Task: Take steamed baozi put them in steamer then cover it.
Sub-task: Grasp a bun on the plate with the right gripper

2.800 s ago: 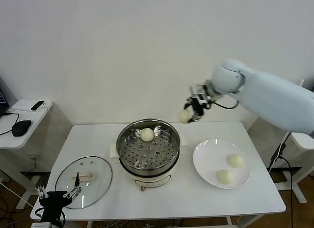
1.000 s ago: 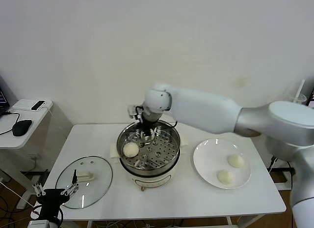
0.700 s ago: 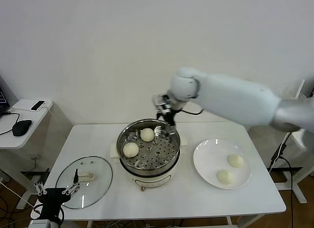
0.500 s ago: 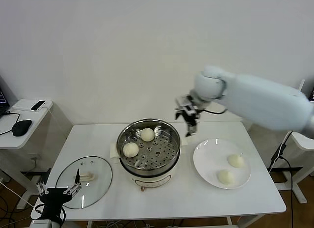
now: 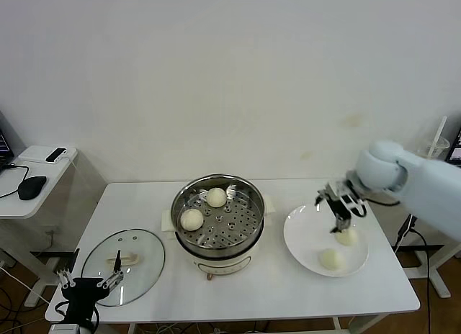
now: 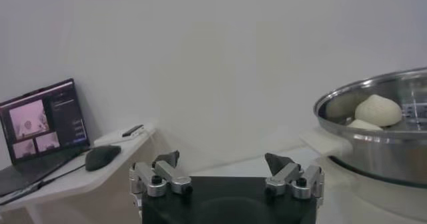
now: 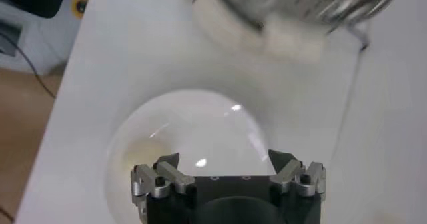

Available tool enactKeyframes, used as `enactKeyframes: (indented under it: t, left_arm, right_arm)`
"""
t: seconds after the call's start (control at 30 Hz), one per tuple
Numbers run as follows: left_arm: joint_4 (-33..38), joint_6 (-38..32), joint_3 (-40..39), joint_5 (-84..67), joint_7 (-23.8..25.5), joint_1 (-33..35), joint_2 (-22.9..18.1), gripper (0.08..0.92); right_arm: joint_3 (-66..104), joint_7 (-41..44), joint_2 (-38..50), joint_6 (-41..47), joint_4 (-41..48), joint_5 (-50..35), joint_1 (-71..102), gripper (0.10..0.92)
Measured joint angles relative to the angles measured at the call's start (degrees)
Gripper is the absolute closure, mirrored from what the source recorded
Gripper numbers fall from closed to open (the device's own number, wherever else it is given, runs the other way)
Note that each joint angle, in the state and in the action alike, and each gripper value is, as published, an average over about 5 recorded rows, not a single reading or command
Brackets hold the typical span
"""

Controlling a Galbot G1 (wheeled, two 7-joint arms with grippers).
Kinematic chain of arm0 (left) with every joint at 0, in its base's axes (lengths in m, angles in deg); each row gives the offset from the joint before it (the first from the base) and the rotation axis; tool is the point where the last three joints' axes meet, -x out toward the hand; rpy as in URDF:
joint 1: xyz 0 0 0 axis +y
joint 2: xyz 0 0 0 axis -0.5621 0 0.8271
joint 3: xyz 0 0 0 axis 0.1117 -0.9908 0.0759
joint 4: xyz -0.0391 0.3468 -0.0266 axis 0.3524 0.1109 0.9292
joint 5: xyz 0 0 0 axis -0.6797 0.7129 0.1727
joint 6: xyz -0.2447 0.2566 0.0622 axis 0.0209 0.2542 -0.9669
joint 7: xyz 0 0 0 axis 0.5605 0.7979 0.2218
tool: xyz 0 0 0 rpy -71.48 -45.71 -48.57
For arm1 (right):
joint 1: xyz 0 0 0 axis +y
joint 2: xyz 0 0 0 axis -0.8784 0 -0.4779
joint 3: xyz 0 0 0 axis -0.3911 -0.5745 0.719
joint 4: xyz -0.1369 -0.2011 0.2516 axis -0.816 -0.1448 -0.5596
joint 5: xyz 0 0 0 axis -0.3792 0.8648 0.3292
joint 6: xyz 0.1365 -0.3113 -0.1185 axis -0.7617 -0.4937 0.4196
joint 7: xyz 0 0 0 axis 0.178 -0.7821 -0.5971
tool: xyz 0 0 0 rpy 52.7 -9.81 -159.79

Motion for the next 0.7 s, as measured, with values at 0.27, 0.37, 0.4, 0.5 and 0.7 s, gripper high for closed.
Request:
enactKeyframes:
  t: [0.27,0.37,0.4,0.5,0.7]
  left_arm:
    - [0.24,0.15,-0.26,0.59,0.15,0.28,-0.26,0.177]
    - [0.36,0.20,-0.24,0.71,0.21,0.34,-0.34,0.177]
    - [0.37,0.20,-0.19,0.72,0.22,0.38,-0.35,0.177]
    - [0.38,0.21,0.06,0.73,0.25,0.50,-0.42,0.177]
    - [0.39,0.21,0.28,0.75,0.29,0.74,-0.71,0.177]
  right_arm:
    - [8.01,-0.89,1.69,-1.25,0.80,4.09,12.02,0.203]
    - [10.01,-1.30,1.49,-1.36,1.76,5.22,14.82,0.203]
    - [10.56,-1.45,1.32,-1.38,2.14,5.58,15.56,0.203]
    - [11.74,-1.87,0.66,-1.50,3.33,6.61,17.26,0.203]
    - [13.12,-2.38,-1.01,-1.66,5.82,8.10,19.84,0.203]
